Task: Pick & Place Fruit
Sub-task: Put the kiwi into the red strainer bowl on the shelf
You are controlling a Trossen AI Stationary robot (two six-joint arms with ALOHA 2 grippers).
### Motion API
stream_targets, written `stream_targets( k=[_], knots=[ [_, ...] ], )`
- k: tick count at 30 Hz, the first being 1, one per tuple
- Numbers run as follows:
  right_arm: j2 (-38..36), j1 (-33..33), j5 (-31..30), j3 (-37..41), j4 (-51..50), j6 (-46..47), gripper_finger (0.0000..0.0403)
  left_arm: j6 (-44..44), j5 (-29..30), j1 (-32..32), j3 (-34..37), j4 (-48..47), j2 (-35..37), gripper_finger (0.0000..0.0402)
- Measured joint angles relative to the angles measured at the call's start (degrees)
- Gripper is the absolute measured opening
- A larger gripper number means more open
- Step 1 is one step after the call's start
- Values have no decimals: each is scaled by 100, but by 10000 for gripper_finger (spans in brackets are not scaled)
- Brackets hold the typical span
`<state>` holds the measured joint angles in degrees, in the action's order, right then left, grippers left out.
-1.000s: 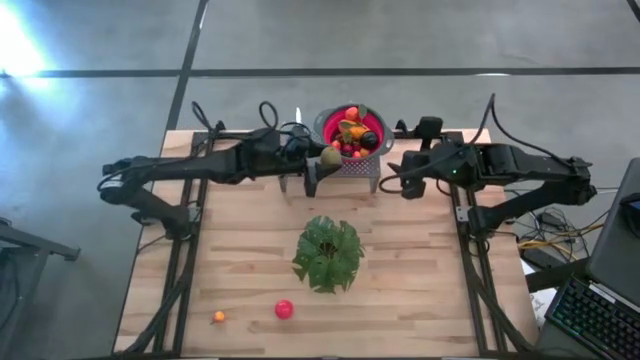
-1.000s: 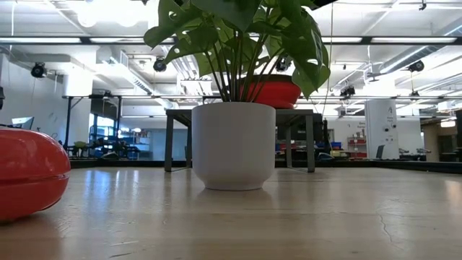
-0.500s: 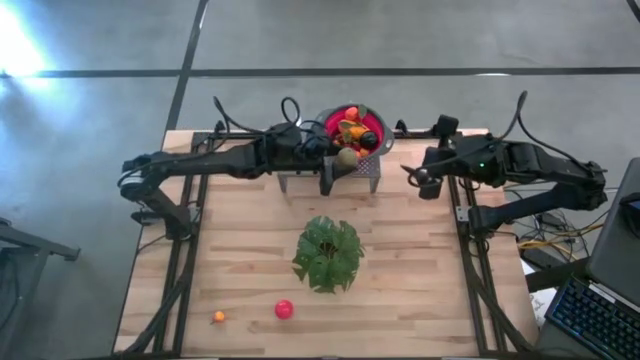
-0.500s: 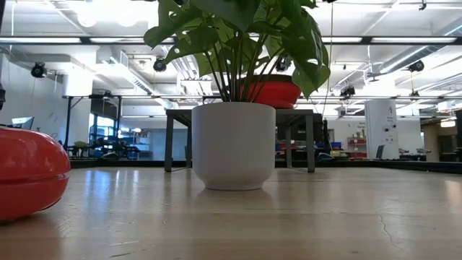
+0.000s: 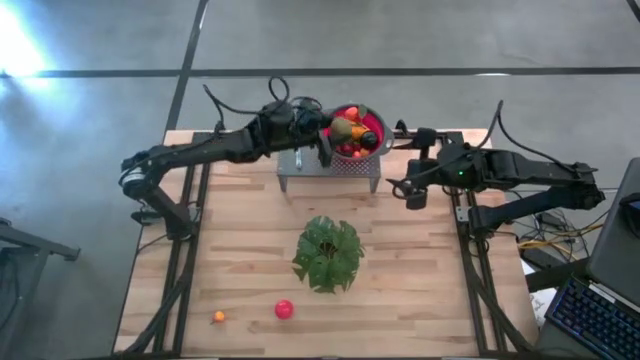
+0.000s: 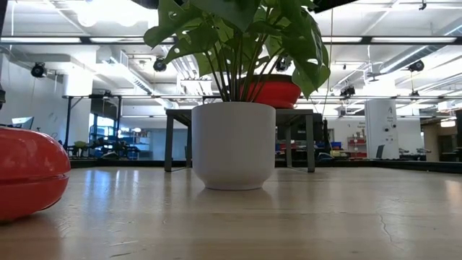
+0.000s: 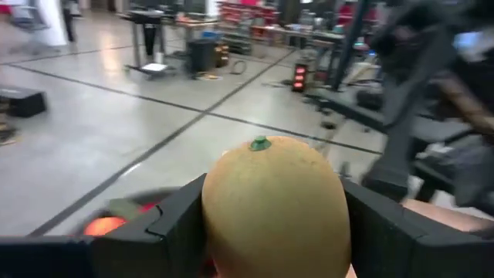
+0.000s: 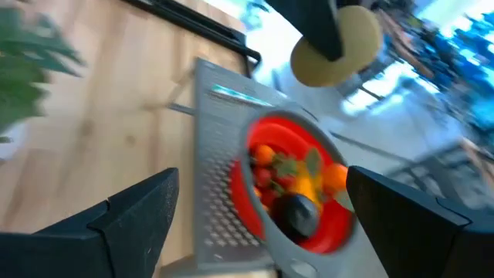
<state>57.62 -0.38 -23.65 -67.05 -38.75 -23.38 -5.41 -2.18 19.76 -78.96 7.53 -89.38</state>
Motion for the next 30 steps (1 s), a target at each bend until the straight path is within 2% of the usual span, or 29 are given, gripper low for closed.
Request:
stream_targets(
  k=[4, 8, 18, 30],
  knots=[
    [-7, -3, -741, 0, -10, 84, 368, -11, 19, 423, -26, -48, -149, 250],
    [-103, -7, -1080, 2, -8, 117, 368, -97, -55, 720, -24, -51, -401, 250],
    [-440, -20, -1105, 2, -15, 266, 368, 25, -180, 763, -20, -69, -925, 250],
    [-536, -20, -1100, 14, -144, 350, 368, 208, -123, 759, -9, -105, -905, 250]
  ],
)
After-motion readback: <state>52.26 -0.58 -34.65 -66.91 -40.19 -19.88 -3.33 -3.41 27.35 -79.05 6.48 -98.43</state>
